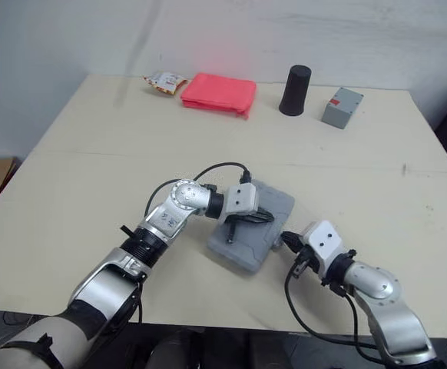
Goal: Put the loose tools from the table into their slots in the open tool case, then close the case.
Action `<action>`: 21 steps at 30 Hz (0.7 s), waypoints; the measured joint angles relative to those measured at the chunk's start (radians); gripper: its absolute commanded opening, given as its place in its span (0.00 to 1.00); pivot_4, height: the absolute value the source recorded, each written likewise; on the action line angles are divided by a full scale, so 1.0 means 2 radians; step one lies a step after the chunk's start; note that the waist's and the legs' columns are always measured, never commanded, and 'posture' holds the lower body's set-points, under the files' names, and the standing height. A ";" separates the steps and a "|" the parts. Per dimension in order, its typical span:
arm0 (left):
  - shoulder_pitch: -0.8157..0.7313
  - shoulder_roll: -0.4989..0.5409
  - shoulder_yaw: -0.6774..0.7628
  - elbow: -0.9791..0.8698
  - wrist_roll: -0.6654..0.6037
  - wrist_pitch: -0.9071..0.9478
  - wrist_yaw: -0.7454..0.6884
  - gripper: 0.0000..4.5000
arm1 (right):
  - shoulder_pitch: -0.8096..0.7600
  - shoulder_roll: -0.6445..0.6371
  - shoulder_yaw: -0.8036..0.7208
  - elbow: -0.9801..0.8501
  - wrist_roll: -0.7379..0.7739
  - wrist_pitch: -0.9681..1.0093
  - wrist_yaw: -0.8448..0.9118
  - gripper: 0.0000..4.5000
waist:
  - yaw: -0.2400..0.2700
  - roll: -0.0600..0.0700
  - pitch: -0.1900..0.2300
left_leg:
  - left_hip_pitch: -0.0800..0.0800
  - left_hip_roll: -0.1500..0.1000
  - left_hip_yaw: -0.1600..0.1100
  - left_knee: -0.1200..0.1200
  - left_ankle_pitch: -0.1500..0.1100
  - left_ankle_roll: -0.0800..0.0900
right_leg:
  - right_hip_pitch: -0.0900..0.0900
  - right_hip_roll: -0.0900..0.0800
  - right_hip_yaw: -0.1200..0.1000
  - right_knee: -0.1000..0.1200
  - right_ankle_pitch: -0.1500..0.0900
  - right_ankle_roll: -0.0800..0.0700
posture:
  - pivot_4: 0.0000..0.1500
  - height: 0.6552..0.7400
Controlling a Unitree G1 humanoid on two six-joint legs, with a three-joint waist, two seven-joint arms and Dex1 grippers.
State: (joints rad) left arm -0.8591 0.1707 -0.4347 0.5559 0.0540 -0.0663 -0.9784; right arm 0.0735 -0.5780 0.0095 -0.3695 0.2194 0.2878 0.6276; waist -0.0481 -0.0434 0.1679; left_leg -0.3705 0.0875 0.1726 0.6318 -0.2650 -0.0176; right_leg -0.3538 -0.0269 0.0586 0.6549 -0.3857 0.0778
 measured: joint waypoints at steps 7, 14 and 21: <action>0.005 -0.002 0.000 0.001 0.011 0.005 0.009 0.01 | -0.017 0.000 0.017 0.022 -0.010 0.014 0.008 0.00 | -0.003 0.000 -0.008 | 0.003 0.001 -0.001 -0.001 -0.004 0.003 | 0.005 0.000 -0.001 -0.002 0.000 -0.001 | 1.00 1.00; 0.007 0.000 0.000 0.001 0.013 0.005 0.007 0.01 | -0.050 0.009 0.036 0.062 -0.010 0.033 0.030 0.00 | -0.004 0.000 -0.008 | 0.006 0.001 -0.001 -0.002 -0.005 0.003 | 0.007 0.000 -0.001 -0.004 0.000 -0.001 | 1.00 1.00; 0.011 0.007 0.000 0.000 0.014 0.006 0.007 0.01 | -0.100 0.021 0.042 0.127 -0.017 0.008 0.058 0.00 | -0.011 -0.002 -0.009 | 0.006 0.003 0.000 -0.002 -0.006 0.002 | 0.007 0.001 -0.001 -0.005 0.001 -0.002 | 1.00 1.00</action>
State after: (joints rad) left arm -0.8377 0.1851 -0.4340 0.5563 0.0823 -0.0545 -0.9644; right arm -0.1257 -0.5369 0.0930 -0.1157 0.1849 0.3028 0.7441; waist -0.0702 -0.0473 0.1499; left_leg -0.3575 0.0926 0.1726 0.6279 -0.2763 -0.0145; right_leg -0.3391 -0.0246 0.0560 0.6454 -0.3835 0.0728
